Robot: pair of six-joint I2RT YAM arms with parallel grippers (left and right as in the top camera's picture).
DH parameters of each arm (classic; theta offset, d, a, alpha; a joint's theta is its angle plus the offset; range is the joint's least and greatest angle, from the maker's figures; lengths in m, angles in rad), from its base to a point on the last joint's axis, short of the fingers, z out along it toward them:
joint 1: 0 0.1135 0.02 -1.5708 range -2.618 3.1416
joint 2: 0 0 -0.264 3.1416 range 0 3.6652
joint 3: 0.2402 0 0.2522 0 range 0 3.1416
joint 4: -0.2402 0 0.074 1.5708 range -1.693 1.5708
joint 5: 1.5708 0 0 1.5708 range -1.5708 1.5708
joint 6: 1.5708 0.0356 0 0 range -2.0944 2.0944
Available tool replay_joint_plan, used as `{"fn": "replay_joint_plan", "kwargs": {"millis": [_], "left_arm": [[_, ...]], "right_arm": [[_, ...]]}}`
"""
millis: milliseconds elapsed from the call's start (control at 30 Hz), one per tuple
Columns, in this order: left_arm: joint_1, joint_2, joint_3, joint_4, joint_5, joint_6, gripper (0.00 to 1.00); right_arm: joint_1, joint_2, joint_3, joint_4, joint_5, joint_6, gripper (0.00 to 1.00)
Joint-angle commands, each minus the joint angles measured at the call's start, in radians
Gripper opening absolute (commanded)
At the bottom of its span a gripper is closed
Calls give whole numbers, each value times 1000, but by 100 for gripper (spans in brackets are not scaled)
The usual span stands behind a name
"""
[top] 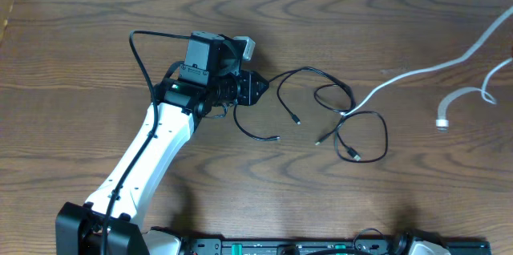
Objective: Untangle cables
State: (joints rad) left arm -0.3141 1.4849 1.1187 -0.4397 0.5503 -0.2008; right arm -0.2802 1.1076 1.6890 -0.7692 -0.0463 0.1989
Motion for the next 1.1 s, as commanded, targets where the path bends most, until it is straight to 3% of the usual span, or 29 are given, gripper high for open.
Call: {"fn": "replay_joint_plan", "kwargs": {"millis": [0,133,200,667,900,1067], "left_arm": [[3,11,-3,-5,-10,25,33],[3,11,-5,-14,-10,25,33],[3,11,-6,-16,-10,25,33],[3,11,-65,-19,-10,25,29],[3,11,-71,8,-9,19,29],[4,11,-71,26,-10,2,29]], "right_arm": [[-7,18,10,-60,381,86,1],[-7,30,10,-110,563,106,1],[-7,41,10,-130,541,119,1],[49,261,10,-200,-456,-51,1],[171,288,11,-177,-690,-66,1],[283,267,13,-157,-716,-66,1]]}}
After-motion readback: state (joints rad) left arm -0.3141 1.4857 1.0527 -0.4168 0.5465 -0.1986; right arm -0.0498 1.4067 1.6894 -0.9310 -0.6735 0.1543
